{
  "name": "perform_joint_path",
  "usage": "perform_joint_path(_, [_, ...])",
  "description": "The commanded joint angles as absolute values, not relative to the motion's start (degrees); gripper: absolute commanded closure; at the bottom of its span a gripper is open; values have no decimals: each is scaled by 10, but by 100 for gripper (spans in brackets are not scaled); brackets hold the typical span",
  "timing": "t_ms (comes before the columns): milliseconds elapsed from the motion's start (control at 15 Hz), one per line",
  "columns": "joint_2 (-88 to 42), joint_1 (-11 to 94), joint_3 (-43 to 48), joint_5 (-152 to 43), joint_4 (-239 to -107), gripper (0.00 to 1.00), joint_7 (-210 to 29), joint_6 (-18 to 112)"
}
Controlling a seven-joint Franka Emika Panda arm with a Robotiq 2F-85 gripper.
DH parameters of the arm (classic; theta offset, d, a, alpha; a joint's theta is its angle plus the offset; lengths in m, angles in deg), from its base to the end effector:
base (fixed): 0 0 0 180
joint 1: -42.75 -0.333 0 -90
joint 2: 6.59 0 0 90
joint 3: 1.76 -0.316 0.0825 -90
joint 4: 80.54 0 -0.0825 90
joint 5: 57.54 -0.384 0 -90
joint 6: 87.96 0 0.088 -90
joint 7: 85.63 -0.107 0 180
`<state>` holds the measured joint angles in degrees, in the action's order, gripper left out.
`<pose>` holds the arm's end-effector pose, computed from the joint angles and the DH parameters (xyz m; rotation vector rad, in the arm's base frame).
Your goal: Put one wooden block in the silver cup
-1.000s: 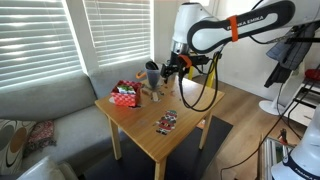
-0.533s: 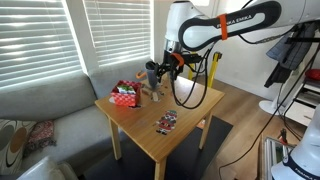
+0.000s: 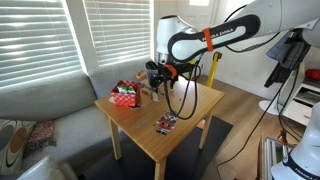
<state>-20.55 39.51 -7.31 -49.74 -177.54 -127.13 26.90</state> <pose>0.6340 0.0849 0.4597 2.9703 -0.7926 0.1637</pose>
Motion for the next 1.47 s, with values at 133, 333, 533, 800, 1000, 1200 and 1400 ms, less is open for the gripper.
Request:
perform_joint_path(133, [-303,365,-38,-494,-1673,0,-1268,254])
perform_joint_path(333, [-340,356,-28,-496,-1626,10,-1267,239])
perform_joint_path(533, [-368,342,-19,-491,-1594,14,-1276,224])
perform_joint_path(800, [-387,333,-15,-502,-1585,45,-1280,221])
perform_joint_path(1000, [-384,328,-12,-504,-1600,66,-1285,215])
perform_joint_path(1200, [-373,328,-8,-504,-1608,86,-1291,205])
perform_joint_path(1400, [-353,325,-7,-500,-1619,94,-1304,202])
